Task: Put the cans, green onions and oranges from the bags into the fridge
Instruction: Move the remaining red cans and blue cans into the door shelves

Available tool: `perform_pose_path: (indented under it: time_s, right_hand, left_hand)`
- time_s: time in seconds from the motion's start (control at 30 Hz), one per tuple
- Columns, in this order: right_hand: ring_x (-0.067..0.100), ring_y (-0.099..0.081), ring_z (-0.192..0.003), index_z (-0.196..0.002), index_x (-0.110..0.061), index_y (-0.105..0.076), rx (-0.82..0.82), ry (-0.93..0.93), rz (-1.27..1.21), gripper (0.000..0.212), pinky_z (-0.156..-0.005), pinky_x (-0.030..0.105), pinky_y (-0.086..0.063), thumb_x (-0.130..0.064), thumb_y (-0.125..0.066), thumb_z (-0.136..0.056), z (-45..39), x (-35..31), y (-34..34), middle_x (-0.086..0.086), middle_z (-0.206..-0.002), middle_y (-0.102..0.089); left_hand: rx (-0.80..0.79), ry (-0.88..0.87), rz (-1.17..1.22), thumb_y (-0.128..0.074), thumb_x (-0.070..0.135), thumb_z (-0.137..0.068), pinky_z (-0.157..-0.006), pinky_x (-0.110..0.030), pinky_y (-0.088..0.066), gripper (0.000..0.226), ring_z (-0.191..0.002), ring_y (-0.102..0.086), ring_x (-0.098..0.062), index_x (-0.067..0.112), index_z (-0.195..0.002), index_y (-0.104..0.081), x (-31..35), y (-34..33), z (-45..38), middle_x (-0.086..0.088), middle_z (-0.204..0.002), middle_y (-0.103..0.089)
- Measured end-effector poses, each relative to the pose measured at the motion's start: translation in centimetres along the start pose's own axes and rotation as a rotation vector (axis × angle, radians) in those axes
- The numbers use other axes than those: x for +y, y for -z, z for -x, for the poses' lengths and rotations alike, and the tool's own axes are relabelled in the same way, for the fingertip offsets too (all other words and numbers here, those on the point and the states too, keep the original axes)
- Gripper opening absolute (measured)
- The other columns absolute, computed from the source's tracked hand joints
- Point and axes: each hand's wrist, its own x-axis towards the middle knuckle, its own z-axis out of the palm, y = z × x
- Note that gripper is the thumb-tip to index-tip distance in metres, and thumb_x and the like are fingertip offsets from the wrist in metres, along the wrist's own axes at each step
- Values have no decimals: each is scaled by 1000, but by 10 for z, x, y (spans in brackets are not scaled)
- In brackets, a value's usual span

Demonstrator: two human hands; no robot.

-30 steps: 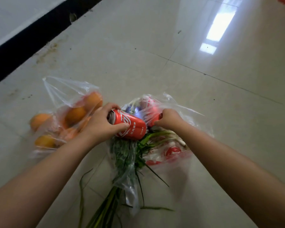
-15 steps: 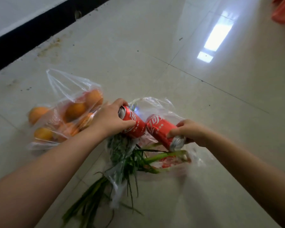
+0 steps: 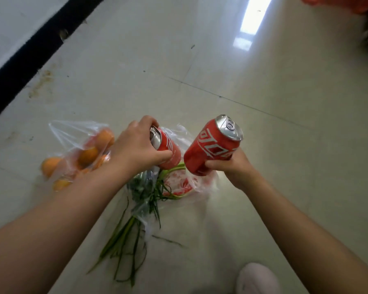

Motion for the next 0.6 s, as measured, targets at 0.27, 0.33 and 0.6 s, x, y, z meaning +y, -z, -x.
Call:
perform_pose_path:
  time_s: [0.27,0.33,0.6]
  right_hand:
    - [-14,-61,-73,-90,-31,-46,469,71,165,69,-69,7,-50,-25,-77,-29,132,-231,29,-15,-91,-58]
    - [-18,-59,-70,-88,-32,-44,542,108,227,67,-67,2,-47,-16,-82,-36,164,-295,37,-17,-89,-56]
    - [-12,-61,-74,-91,-32,-43,761,358,349,69,-65,0,-47,14,-80,-54,290,-547,132,-15,-90,-56]
  left_hand:
    - [-120,-208,-113,-72,36,-69,-74,-27,-36,64,-105,-53,-25,15,-123,-44,183,168,48,-6,-117,-56]
    - [-149,-292,-133,-71,35,-70,-75,-27,-37,63,-107,-53,-25,16,-124,-44,246,211,56,-4,-118,-57]
    - [-52,-648,-134,-72,35,-69,-77,-25,-40,64,-107,-54,-23,20,-125,-45,520,357,89,-1,-118,-57]
